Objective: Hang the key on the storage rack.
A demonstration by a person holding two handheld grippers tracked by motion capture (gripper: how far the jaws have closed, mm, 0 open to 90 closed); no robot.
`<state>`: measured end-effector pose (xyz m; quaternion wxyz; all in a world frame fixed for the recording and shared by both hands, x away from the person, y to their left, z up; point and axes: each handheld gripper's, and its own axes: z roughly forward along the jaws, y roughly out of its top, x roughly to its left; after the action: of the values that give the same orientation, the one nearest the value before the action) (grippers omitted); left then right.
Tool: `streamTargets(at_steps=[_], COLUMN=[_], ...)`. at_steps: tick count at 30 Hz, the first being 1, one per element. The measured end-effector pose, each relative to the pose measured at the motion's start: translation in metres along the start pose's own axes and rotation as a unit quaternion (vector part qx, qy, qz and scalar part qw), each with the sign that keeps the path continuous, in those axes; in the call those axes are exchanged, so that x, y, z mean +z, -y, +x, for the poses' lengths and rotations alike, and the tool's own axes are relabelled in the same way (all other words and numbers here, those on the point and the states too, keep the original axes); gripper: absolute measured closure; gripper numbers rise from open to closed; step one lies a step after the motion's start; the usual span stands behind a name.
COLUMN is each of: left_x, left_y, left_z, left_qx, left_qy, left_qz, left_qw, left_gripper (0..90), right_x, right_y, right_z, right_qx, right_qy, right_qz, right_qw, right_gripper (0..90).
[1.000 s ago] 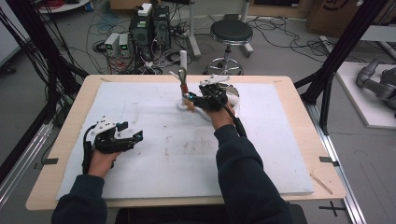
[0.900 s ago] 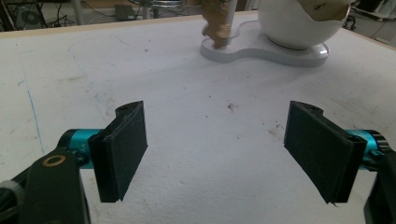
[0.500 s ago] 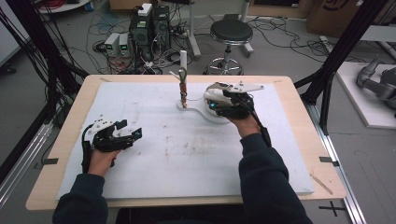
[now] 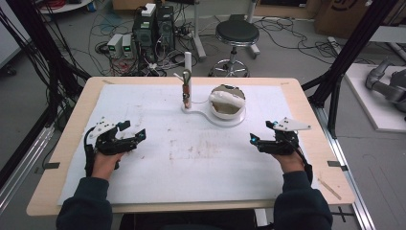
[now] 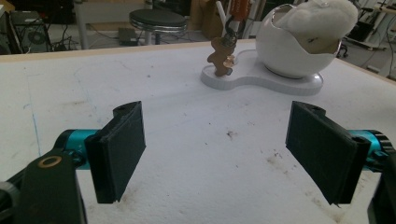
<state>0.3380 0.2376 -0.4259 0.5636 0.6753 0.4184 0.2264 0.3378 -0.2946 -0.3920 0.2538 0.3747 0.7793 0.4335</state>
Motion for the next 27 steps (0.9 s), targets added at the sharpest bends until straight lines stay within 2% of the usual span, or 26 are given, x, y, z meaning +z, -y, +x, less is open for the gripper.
streamTargets(at_steps=[9, 20, 27], left_x=[0.001, -0.001, -0.004], left_y=[0.000, 0.000, 0.000], left_z=[-0.004, -0.008, -0.007], left_qx=[0.010, 0.017, 0.018], left_qy=[0.001, 0.002, 0.004], left_qz=[0.005, 0.009, 0.008], left_qw=[0.9999, 0.9998, 0.9998], left_gripper=[19.7, 19.8, 19.8], right_x=[-0.007, -0.010, -0.007], right_y=[0.022, 0.026, 0.025], right_z=[-0.001, -0.002, -0.001], right_qx=[-0.004, -0.006, -0.002], right_qy=[0.024, 0.056, 0.056], right_qz=[0.025, 0.048, 0.052], right_qw=[0.9994, 0.9972, 0.9971], right_gripper=[20.4, 20.4, 20.4])
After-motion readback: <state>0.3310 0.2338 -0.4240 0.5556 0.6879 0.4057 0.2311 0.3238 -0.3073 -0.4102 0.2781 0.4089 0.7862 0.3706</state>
